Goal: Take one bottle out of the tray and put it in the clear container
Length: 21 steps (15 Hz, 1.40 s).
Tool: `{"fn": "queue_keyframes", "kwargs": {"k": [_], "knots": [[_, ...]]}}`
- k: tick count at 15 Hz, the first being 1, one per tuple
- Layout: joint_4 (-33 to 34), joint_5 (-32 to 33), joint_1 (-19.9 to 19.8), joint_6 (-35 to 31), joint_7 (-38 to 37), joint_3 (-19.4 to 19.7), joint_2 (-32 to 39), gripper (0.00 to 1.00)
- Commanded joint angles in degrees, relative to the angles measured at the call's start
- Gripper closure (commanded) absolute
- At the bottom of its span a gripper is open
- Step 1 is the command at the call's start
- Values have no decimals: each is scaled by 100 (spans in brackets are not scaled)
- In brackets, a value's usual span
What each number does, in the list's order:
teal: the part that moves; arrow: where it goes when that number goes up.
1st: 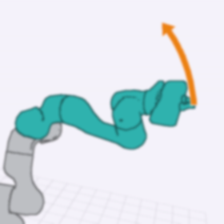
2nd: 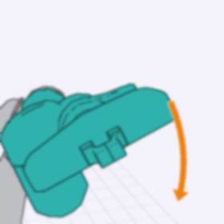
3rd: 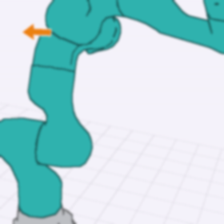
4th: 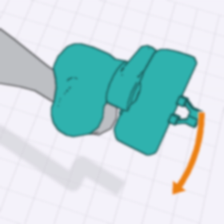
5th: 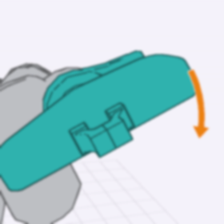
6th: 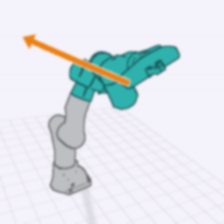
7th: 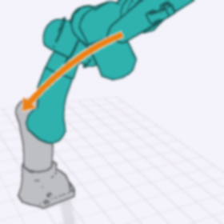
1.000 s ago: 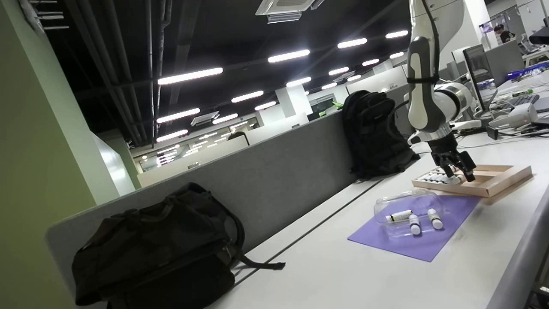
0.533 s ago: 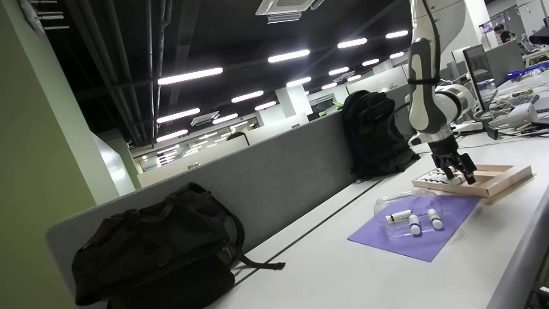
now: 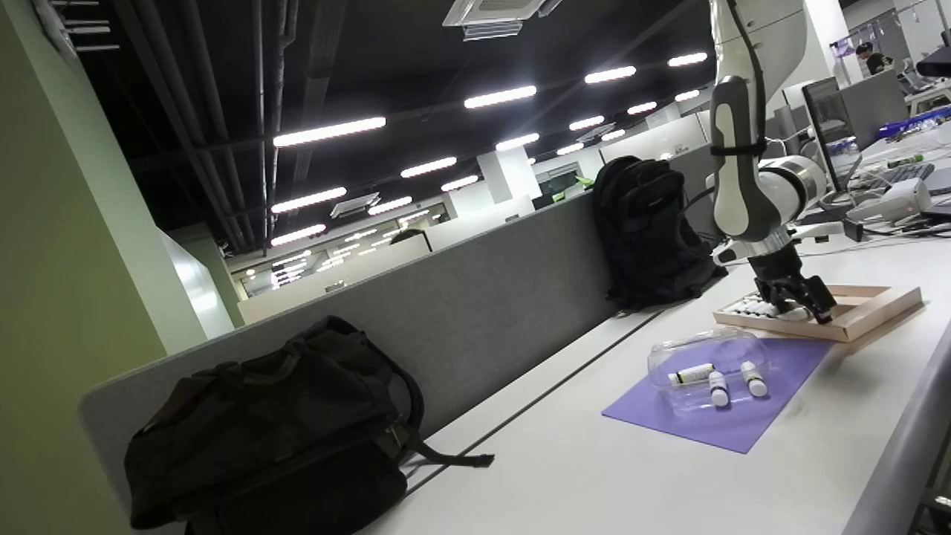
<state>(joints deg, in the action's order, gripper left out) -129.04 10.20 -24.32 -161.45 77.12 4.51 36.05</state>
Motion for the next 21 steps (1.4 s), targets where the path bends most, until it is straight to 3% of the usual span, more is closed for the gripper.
{"fn": "queue_keyframes", "kwargs": {"k": [1, 11, 15, 21], "knots": [[-26, 48, 57, -47, -95, 27, -8, 26], [-38, 170, 548, 183, -495, 425, -389, 97], [-135, 216, 727, 557, -588, 479, -981, 93], [-185, -588, 673, 1091, -43, -475, -1631, 93]]}}
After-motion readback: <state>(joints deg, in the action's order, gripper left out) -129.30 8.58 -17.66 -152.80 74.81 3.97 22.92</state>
